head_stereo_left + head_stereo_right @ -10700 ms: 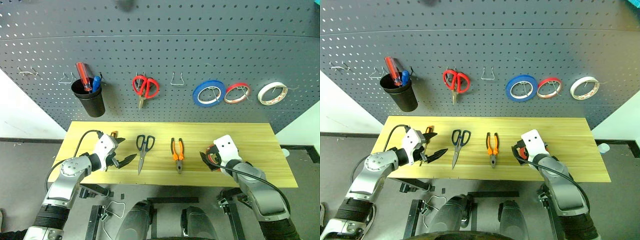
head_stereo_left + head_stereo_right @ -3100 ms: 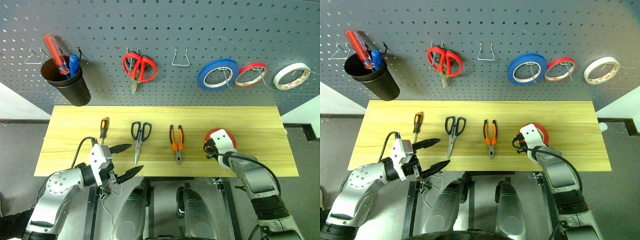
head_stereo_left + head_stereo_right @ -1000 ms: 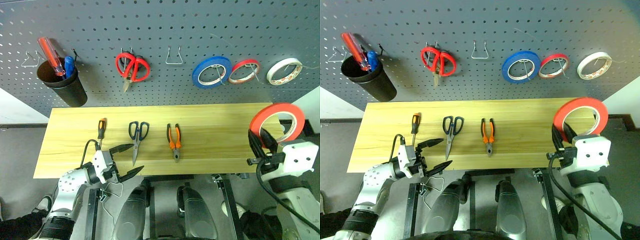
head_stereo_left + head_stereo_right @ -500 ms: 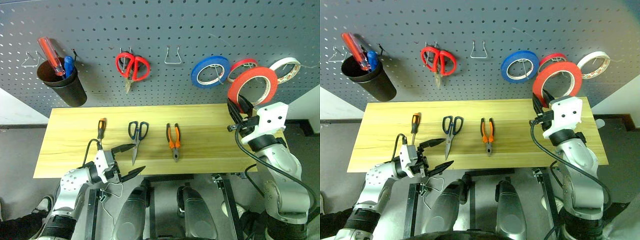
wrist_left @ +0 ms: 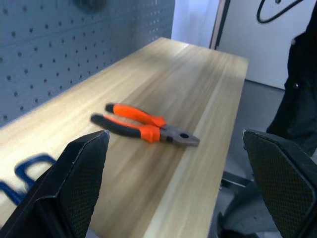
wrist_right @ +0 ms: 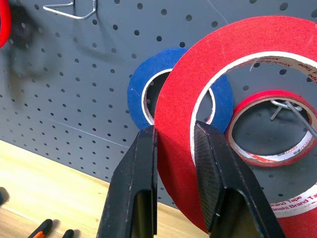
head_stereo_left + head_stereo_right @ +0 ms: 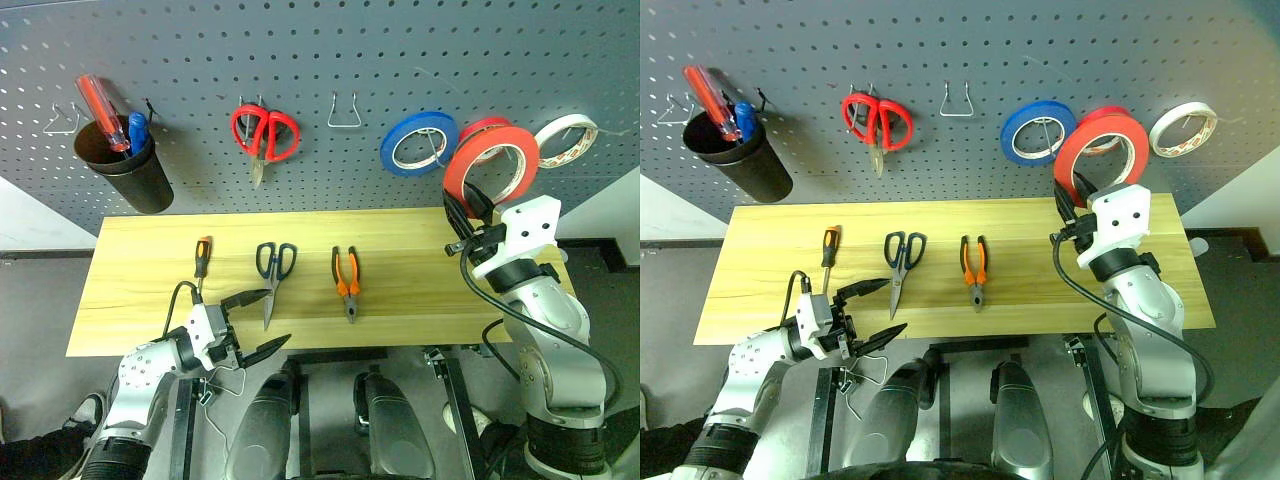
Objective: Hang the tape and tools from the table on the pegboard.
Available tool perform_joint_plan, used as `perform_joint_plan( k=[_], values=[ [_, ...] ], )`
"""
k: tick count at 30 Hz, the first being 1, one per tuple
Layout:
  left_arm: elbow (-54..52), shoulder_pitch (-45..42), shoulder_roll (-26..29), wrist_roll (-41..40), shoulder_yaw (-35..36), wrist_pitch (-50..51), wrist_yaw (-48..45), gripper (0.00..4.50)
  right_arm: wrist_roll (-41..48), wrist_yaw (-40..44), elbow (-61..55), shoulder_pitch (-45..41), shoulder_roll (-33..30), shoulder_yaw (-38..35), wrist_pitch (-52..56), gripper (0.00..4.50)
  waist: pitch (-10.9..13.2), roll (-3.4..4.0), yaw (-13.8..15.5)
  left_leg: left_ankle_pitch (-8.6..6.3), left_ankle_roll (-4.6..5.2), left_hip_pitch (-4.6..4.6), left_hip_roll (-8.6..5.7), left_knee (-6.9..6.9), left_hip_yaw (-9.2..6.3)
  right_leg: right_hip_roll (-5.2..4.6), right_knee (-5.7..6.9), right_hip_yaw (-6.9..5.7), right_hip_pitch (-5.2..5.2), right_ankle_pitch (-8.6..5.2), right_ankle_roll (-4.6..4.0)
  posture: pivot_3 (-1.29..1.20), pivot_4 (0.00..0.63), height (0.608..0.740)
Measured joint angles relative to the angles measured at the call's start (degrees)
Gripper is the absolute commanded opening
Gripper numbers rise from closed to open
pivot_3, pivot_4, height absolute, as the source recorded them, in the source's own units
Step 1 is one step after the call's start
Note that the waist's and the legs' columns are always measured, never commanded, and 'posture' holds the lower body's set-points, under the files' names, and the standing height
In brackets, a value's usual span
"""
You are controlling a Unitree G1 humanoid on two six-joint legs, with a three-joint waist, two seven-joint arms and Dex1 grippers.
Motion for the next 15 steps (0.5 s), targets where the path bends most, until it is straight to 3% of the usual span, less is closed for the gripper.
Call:
perform_joint_plan(
  k=[15],
  values=[
    [-2.2, -5.6, -2.6, -2.1, -0.2, 0.8, 2.2, 4.50, 0.0, 0.3, 1.7, -0.4, -0.2, 0.0, -0.2, 0.68, 0.0, 0.01, 0.1, 0.00, 0.01, -0.02, 0.01, 0.30, -0.02, 0.06, 0.21, 0.00, 0.04, 0.01, 0.00, 0.02, 0.297, 0.703]
  ],
)
